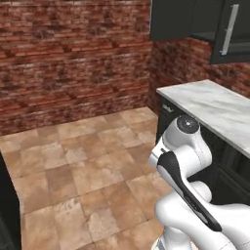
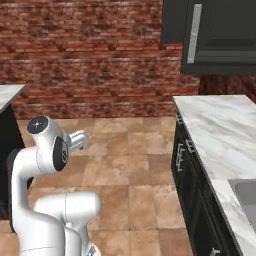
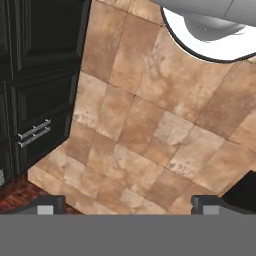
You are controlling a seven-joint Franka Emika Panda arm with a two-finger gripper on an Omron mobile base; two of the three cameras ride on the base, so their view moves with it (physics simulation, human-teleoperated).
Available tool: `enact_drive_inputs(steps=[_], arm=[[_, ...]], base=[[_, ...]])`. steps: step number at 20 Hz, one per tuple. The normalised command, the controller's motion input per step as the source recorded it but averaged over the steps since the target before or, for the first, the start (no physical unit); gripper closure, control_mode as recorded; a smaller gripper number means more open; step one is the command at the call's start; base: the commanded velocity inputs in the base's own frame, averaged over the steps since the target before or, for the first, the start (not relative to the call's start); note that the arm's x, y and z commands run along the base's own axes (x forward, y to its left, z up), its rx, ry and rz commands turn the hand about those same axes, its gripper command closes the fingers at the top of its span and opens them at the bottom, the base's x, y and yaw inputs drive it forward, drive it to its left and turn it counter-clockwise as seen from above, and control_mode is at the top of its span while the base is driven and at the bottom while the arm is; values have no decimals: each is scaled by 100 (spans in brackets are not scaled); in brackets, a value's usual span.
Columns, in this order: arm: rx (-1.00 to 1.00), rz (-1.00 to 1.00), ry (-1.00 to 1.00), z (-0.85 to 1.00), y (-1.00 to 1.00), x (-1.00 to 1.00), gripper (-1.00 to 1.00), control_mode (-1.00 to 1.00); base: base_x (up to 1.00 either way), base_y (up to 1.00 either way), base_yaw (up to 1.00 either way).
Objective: Pick the candle and jar from the dining table and place them in the open cabinet. Close the cabinet after placing the objects.
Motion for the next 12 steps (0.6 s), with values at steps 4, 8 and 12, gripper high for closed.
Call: enact_drive_inputs(steps=[4, 8, 12], arm=[[0, 0, 0, 0, 0, 0, -100, 100], [0, 0, 0, 0, 0, 0, -100, 100], [0, 0, 0, 0, 0, 0, -100, 100]], base=[[-52, -42, 44], [0, 3, 12], [41, 45, 0]])
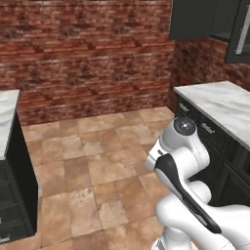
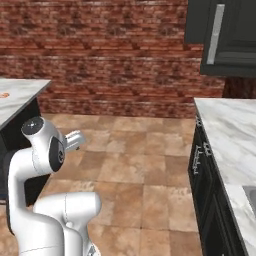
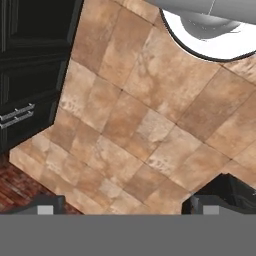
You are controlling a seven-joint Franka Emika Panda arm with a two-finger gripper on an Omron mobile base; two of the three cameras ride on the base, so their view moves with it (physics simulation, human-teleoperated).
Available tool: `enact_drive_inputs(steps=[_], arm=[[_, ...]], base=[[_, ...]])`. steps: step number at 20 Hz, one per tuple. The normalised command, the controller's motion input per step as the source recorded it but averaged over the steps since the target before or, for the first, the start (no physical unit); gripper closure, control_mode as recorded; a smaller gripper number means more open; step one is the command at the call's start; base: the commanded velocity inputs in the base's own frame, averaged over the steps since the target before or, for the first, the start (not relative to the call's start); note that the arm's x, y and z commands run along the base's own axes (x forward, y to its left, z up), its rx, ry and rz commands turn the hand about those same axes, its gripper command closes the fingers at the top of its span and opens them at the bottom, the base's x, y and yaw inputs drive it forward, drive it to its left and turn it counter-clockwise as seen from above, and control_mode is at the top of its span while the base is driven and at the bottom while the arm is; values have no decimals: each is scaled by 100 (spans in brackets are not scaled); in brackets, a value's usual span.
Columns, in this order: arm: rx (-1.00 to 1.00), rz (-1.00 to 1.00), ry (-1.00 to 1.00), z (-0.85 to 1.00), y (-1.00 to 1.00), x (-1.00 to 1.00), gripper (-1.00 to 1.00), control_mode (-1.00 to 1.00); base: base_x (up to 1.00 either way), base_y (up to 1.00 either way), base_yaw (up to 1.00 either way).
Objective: Pick the candle and jar from the dining table and place them in the open cabinet. Close the cabinet after placing the objects.
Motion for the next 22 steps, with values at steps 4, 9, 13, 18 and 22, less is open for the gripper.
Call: enact_drive_inputs(steps=[4, 9, 13, 18, 22], arm=[[0, 0, 0, 0, 0, 0, -100, 100], [0, 0, 0, 0, 0, 0, -100, 100], [0, 0, 0, 0, 0, 0, -100, 100], [0, 0, 0, 0, 0, 0, -100, 100], [0, 0, 0, 0, 0, 0, -100, 100]], base=[[60, 62, 0], [40, 74, 0], [4, 91, 0], [0, 88, 0], [0, 87, 0]])
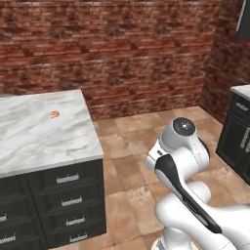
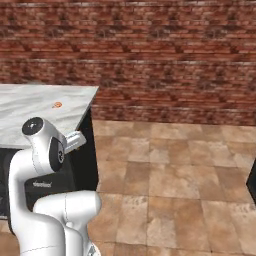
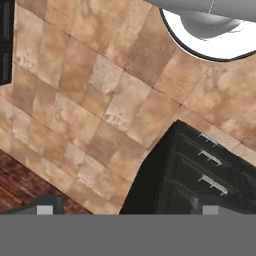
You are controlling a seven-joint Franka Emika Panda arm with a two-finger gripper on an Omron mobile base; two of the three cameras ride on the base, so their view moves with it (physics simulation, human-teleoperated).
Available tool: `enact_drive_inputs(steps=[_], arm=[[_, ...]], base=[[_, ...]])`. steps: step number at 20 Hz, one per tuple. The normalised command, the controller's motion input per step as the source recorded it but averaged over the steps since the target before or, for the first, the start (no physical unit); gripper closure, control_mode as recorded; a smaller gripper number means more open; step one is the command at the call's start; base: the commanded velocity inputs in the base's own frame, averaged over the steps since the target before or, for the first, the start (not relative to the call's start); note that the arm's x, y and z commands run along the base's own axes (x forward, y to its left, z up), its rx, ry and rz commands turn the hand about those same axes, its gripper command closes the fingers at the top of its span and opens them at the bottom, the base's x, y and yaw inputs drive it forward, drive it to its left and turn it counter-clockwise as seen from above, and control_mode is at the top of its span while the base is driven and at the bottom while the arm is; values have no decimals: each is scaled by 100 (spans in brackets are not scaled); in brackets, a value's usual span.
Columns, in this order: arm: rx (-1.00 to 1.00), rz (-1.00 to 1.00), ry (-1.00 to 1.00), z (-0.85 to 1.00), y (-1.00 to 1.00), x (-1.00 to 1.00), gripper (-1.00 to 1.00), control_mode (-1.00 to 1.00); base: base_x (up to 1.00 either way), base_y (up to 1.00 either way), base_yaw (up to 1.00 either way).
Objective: Pick the candle and jar from the dining table and place them in the open cabinet. Close the cabinet after placing the objects.
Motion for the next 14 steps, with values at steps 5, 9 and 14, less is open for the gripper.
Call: enact_drive_inputs(steps=[5, 9, 14], arm=[[0, 0, 0, 0, 0, 0, -100, 100], [0, 0, 0, 0, 0, 0, -100, 100], [0, 0, 0, 0, 0, 0, -100, 100]], base=[[0, 90, 0], [0, 91, -1], [0, 96, -12]])
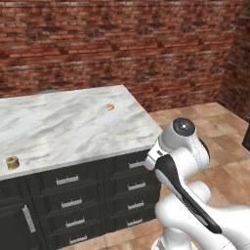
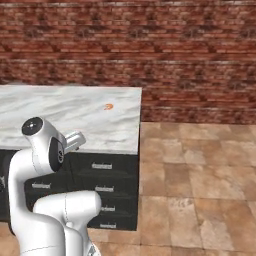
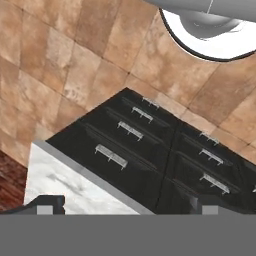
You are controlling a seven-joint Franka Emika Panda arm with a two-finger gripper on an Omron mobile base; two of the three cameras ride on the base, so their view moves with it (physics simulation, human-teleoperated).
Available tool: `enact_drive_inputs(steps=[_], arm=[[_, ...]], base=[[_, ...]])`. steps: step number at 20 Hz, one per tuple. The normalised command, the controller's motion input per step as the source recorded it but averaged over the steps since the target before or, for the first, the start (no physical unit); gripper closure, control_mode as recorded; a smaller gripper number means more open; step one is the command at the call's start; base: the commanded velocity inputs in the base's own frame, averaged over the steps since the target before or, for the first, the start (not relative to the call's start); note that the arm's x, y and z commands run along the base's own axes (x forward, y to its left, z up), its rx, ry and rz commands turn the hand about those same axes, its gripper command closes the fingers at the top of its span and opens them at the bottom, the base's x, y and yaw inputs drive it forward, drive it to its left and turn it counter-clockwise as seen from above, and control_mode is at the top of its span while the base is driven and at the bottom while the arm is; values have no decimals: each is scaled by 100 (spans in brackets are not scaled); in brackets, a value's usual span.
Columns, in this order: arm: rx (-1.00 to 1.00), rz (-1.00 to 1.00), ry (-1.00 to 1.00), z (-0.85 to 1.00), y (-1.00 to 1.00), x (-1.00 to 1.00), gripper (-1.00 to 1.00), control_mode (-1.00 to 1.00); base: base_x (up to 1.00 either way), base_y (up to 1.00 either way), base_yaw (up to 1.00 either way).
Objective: Pick the candle and jar from the dining table and place them in the open cabinet. Close the cabinet after placing the objects.
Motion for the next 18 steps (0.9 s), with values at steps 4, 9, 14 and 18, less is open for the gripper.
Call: enact_drive_inputs(steps=[4, 9, 14, 18], arm=[[0, 0, 0, 0, 0, 0, -100, 100], [0, 0, 0, 0, 0, 0, -100, 100], [0, 0, 0, 0, 0, 0, -100, 100], [0, 0, 0, 0, 0, 0, -100, 100]], base=[[-1, 92, -17], [0, 89, -17], [0, 86, -13], [0, 63, -10]])
